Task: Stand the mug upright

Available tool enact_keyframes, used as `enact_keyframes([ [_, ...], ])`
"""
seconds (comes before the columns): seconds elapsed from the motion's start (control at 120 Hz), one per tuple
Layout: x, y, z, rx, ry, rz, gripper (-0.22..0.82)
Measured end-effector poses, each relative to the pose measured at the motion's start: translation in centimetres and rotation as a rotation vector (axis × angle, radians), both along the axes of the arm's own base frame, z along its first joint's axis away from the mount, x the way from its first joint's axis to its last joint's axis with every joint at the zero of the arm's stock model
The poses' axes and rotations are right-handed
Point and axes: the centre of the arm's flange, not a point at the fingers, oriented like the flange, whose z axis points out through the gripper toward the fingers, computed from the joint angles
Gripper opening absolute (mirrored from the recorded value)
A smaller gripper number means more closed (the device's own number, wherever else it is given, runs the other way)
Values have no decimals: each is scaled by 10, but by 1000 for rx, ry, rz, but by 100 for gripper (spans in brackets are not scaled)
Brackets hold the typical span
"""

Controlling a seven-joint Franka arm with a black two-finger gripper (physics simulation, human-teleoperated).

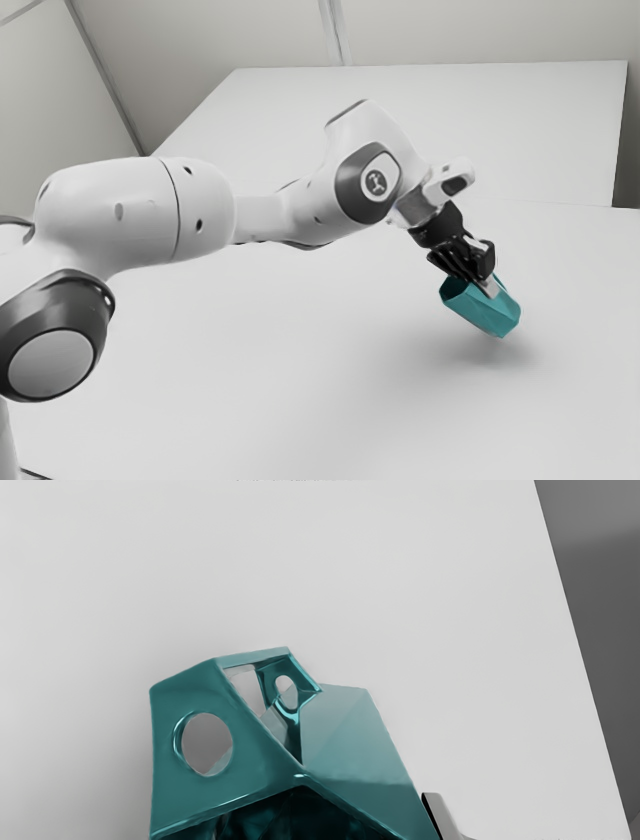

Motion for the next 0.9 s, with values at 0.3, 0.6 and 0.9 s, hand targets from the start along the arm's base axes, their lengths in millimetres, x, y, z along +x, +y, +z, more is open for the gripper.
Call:
enact_keyframes([
  [0.3,17,127,10,237,-21,65,-18],
  [0.6,25,239,2,468,31,101,-18],
  [0.9,28,285,-12,617,66,78,-18],
])
